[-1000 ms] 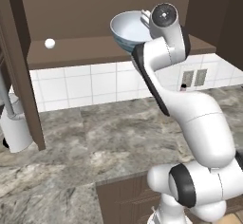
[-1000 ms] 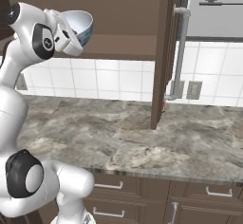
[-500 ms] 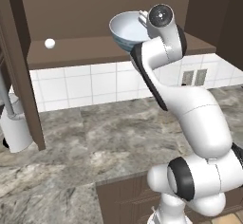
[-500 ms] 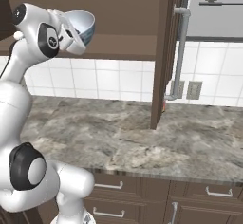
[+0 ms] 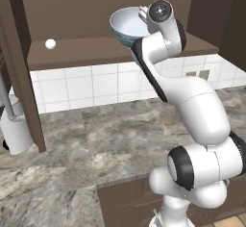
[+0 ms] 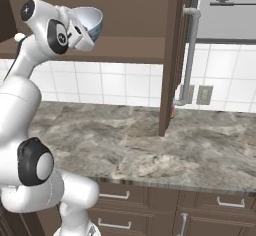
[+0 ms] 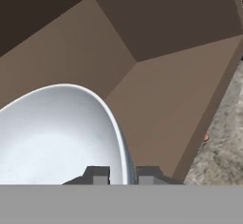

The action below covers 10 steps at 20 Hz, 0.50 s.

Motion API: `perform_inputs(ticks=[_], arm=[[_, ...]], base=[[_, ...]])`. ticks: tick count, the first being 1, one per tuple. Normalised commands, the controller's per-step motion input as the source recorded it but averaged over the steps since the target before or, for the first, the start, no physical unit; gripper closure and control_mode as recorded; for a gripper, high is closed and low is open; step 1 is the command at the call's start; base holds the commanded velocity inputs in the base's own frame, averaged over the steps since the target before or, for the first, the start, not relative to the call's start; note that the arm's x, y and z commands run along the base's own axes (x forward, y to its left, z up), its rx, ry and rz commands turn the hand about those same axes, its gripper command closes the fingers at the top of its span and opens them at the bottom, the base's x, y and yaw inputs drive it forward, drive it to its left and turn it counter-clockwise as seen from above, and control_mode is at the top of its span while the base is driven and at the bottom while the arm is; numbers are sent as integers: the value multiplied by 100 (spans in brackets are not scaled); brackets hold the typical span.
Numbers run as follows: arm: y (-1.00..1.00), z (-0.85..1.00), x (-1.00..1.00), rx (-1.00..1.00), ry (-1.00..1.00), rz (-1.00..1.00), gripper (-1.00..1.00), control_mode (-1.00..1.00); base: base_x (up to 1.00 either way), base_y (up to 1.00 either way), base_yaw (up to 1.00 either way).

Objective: Pick the mug and place it in the sink. Pick the bowl and place it in the open cabinet and then close the cabinet.

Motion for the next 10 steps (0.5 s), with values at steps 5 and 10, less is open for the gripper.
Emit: perform_inputs(ticks=[5, 10], arm=[[0, 2, 26, 0, 0, 0, 100, -100], [6, -14, 24, 0, -3, 0, 100, -100]], base=[[0, 0, 0], [0, 0, 0]])
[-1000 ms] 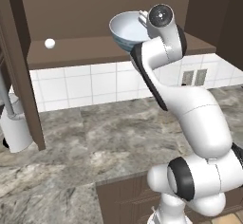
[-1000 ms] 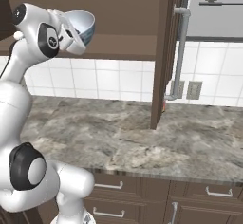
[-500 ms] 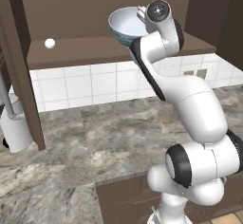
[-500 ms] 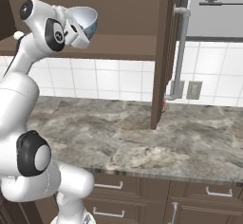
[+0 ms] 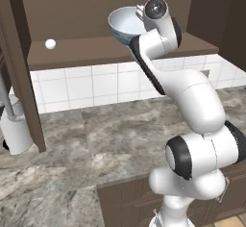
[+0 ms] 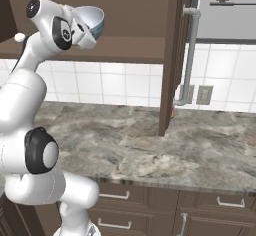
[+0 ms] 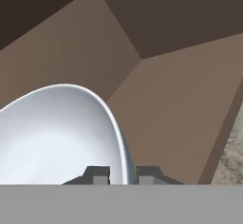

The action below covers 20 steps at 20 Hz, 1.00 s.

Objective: Pick the mug and place it in the sink. Pick the bowl and place it in the open cabinet and then close the cabinet.

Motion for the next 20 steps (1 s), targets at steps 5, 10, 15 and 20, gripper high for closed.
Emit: perform_inputs(ticks=[5, 10, 15, 20], arm=[[18, -32, 17, -4, -9, 0, 100, -100], [8, -27, 12, -3, -3, 0, 100, -100], [0, -11, 22, 0, 0, 0, 100, -100], [1, 2, 11, 0, 0, 0, 100, -100]], base=[[0, 0, 0], [0, 0, 0], [0, 0, 0], [0, 0, 0]])
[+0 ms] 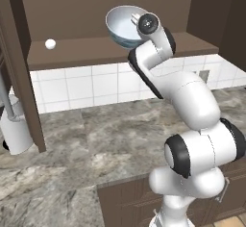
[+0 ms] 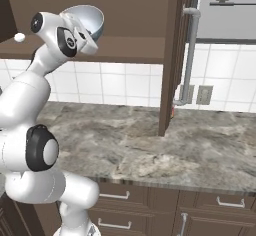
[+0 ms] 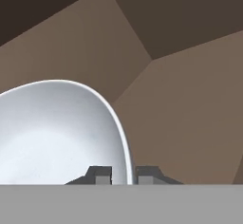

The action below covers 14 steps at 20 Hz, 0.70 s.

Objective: Pick the mug and place it in the sink. Pick the bowl and place it in the open cabinet and then close the cabinet.

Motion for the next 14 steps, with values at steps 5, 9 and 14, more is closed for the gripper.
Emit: perform_inputs(ticks=[5, 9, 14], arm=[[8, 18, 0, 0, 0, 0, -100, -100], [0, 24, 0, 6, 0, 0, -100, -100], [0, 24, 0, 5, 0, 0, -100, -100]], base=[[0, 0, 0], [0, 0, 0], [0, 0, 0]])
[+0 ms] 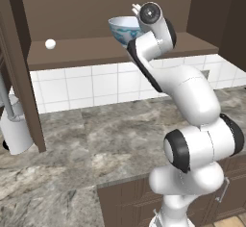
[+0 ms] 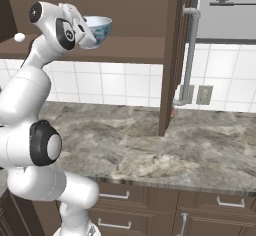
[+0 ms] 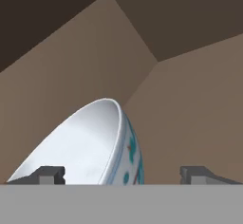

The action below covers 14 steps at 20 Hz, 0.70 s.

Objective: Pick the mug and place it in the sink. Pick the bowl and place it in the open cabinet and then close the cabinet.

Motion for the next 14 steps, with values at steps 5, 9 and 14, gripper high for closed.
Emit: perform_inputs(ticks=[5, 9, 14], arm=[[0, 17, -12, 2, -12, 0, -100, -100], [0, 8, -67, -2, -26, 0, -100, -100], [-2, 10, -100, -1, -42, 0, -100, -100]], base=[[0, 0, 0], [0, 0, 0], [0, 0, 0]])
